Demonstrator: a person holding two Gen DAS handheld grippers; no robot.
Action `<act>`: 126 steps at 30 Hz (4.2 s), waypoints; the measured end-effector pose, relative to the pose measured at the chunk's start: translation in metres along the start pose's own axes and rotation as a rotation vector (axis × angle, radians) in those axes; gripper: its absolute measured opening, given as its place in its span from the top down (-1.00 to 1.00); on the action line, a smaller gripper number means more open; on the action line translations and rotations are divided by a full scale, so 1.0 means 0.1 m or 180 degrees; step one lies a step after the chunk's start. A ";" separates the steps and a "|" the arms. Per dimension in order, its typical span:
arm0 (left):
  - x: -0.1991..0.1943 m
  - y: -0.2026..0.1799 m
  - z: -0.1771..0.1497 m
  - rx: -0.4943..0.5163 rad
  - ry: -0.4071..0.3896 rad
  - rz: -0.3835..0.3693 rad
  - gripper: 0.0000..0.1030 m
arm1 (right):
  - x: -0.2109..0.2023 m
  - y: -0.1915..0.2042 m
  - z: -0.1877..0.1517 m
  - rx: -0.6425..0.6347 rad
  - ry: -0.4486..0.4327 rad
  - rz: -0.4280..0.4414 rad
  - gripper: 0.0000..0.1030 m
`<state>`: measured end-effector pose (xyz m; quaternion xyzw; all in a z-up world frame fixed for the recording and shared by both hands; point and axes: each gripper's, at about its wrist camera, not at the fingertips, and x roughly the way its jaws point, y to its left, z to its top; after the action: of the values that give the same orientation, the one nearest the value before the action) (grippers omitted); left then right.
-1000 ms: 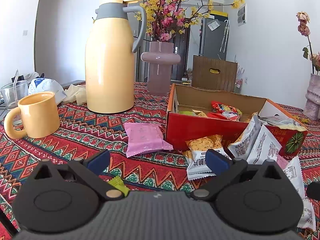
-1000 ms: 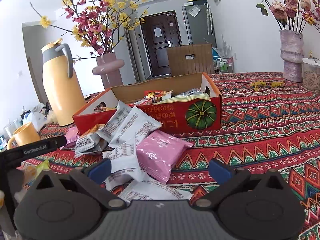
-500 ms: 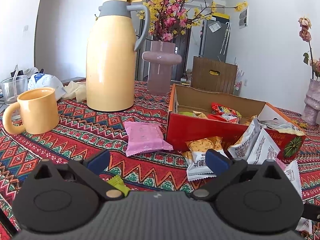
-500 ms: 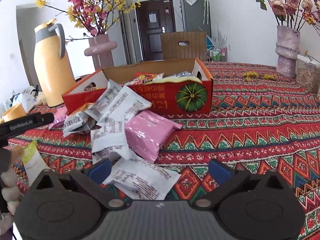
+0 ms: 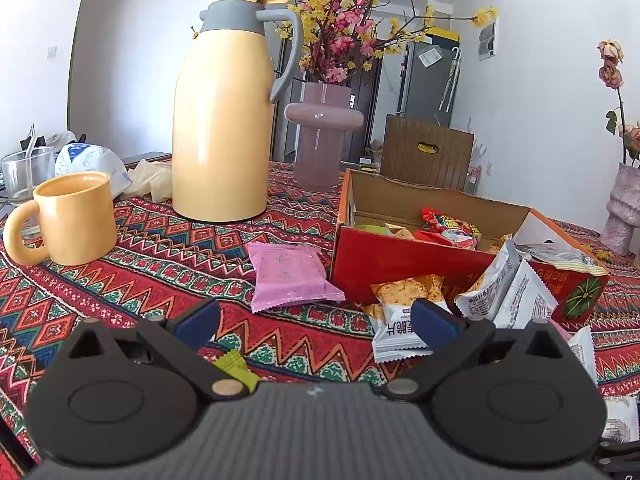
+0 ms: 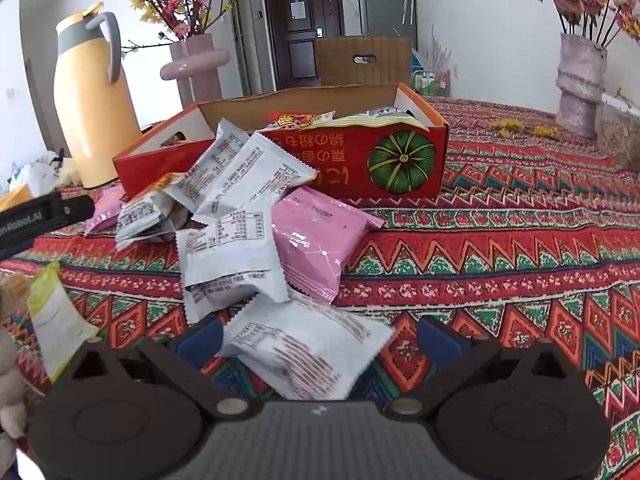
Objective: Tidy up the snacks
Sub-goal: 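Reach the right tool into the white printed packets and grasp one, then grasp the green-and-white nut bar with the left tool while the right tool holds the white packet, then carry both snacks over the box and open both tools to drop them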
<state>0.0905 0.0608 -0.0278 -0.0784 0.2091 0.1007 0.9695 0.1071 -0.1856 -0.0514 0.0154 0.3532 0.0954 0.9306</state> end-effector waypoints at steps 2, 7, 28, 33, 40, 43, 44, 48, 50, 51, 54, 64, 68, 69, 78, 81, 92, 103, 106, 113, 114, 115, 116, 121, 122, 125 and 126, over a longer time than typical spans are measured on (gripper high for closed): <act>0.00 0.00 0.00 -0.0001 0.0004 0.0005 -1.00 | 0.01 0.03 -0.02 -0.0042 -0.0017 -0.0047 -1.00; -0.01 0.01 0.00 -0.0016 -0.0001 0.0009 -1.00 | -0.03 0.04 -0.07 -0.0067 -0.0161 -0.0125 -0.67; -0.21 -0.02 0.09 0.0051 0.0608 0.0123 -1.00 | -0.47 -0.34 -0.10 0.0339 -0.0663 0.0149 0.74; -0.27 0.00 0.06 -0.0037 0.0959 0.0222 -1.00 | -0.51 -0.36 -0.12 0.0369 -0.0693 0.0145 0.73; -0.09 -0.13 -0.05 -0.0080 0.1276 0.0314 -0.88 | -0.49 -0.40 -0.13 0.0417 -0.0685 0.0120 0.73; -0.01 -0.16 -0.08 -0.0091 0.1380 0.0338 -0.76 | -0.48 -0.42 -0.14 0.0437 -0.0671 0.0116 0.73; 0.01 -0.18 -0.09 -0.0082 0.1385 0.0366 -0.76 | -0.47 -0.42 -0.14 0.0443 -0.0666 0.0114 0.73; 0.04 -0.25 -0.05 -0.0050 0.1362 0.0383 -0.39 | -0.46 -0.42 -0.15 0.0453 -0.0653 0.0114 0.73; 0.05 -0.28 -0.03 -0.0007 0.1353 0.0352 -0.10 | -0.46 -0.42 -0.15 0.0454 -0.0658 0.0115 0.73; 0.06 -0.30 -0.02 0.0027 0.1343 0.0337 0.07 | -0.46 -0.42 -0.15 0.0456 -0.0660 0.0116 0.73; 0.05 -0.33 -0.04 0.0130 0.1299 0.0303 0.24 | -0.46 -0.43 -0.16 0.0461 -0.0660 0.0117 0.73; -0.02 -0.30 -0.08 0.0300 0.1173 0.0213 0.28 | -0.47 -0.44 -0.15 0.0457 -0.0667 0.0127 0.73; -0.06 -0.28 -0.06 0.0311 0.1120 0.0197 0.28 | -0.48 -0.44 -0.15 0.0457 -0.0678 0.0133 0.73; -0.07 -0.27 -0.05 0.0317 0.1102 0.0191 0.28 | -0.48 -0.43 -0.14 0.0454 -0.0683 0.0136 0.73; -0.21 -0.29 0.15 0.0349 0.0838 0.0105 0.28 | -0.55 -0.38 -0.01 0.0355 -0.0829 0.0183 0.73; -0.23 -0.33 0.24 0.0366 0.0744 0.0082 0.28 | -0.55 -0.36 0.08 0.0324 -0.0887 0.0189 0.73; -0.25 -0.58 0.68 0.0406 0.0397 -0.0053 0.28 | -0.48 -0.33 0.52 0.0267 -0.1097 0.0245 0.73; -0.03 -0.85 1.11 0.0366 0.0163 -0.0155 0.28 | -0.27 -0.33 1.03 0.0224 -0.1202 0.0294 0.73; 0.04 -0.89 1.20 0.0329 0.0117 -0.0167 0.28 | -0.18 -0.34 1.16 0.0217 -0.1203 0.0298 0.73; 0.27 -0.94 1.38 0.0221 0.0067 -0.0150 0.28 | 0.01 -0.33 1.39 0.0176 -0.1204 0.0294 0.73; 0.31 -0.94 1.40 0.0199 0.0066 -0.0141 0.28 | 0.04 -0.32 1.43 0.0170 -0.1197 0.0292 0.73; 0.35 -0.94 1.42 0.0182 0.0064 -0.0134 0.28 | 0.07 -0.32 1.45 0.0167 -0.1190 0.0293 0.73; 0.39 -0.94 1.43 0.0164 0.0057 -0.0128 0.28 | 0.10 -0.31 1.48 0.0166 -0.1180 0.0293 0.73; 0.60 -0.95 1.47 0.0121 0.0078 -0.0076 0.28 | 0.26 -0.27 1.60 0.0150 -0.1125 0.0289 0.73; 0.65 -0.95 1.48 0.0113 0.0087 -0.0066 0.28 | 0.30 -0.26 1.61 0.0145 -0.1116 0.0290 0.73; 0.78 -0.93 1.47 0.0082 0.0089 -0.0042 0.28 | 0.41 -0.21 1.63 0.0105 -0.1087 0.0287 0.73; 0.82 -0.93 1.46 0.0071 0.0081 -0.0045 0.28 | 0.45 -0.20 1.63 0.0089 -0.1079 0.0283 0.73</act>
<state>0.2419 0.0126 0.0790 -0.0703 0.2219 0.0905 0.9683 0.2509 -0.1901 0.0398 0.0598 0.1914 0.1277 0.9713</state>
